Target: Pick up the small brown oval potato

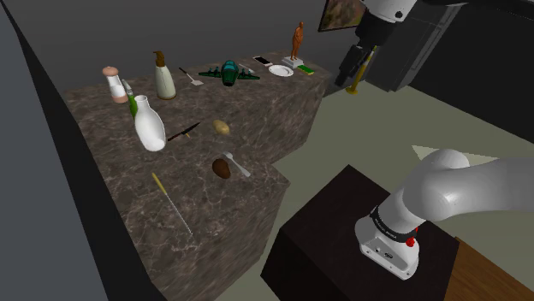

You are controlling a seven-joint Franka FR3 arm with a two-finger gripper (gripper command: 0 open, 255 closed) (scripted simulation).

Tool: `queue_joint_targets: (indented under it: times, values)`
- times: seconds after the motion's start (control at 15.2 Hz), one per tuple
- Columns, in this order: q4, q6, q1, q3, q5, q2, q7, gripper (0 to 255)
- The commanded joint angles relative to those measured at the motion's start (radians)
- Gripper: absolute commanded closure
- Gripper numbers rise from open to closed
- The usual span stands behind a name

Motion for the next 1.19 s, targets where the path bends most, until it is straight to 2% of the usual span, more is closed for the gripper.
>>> queue_joint_targets:
  times: [0.0, 0.59, 1.12]
  values:
    - [0.0, 0.0, 0.0, 0.0, 0.0, 0.0, 0.0, 0]
    - [-0.195, 0.33, 0.018, 0.128, 0.047, 0.092, 0.118, 0]
    - [-0.264, 0.641, 0.013, 0.257, 0.049, 0.299, 0.243, 0]
